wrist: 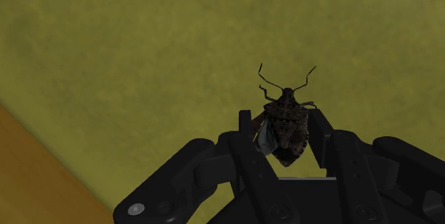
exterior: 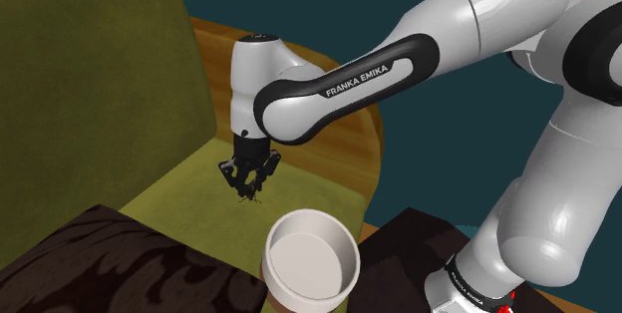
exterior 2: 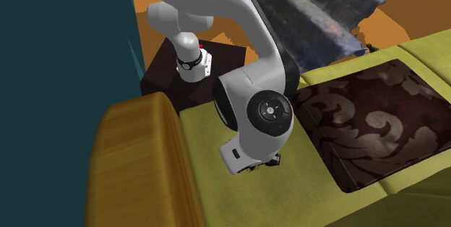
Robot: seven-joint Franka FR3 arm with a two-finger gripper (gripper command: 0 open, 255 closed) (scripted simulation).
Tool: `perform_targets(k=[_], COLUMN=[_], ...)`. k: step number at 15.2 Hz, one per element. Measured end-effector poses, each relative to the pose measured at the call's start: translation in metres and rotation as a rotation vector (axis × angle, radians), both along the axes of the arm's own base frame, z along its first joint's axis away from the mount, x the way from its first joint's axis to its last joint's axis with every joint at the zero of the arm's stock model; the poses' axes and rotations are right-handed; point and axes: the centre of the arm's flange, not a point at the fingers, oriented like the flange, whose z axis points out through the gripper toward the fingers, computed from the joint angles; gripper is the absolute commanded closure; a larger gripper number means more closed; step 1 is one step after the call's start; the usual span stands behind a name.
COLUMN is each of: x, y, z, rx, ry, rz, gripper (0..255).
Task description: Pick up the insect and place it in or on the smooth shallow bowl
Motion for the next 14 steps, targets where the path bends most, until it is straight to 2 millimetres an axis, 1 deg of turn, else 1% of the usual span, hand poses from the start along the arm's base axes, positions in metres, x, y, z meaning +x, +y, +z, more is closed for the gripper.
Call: perform_targets(k=[3, 14], x=[0.000, 0.000], y=[-0.001, -0.001], z=[0.004, 0.060], rx=[-0.002, -0.003], ry=[0.004, 0.006], rz=[-0.001, -0.001], gripper=[255, 255])
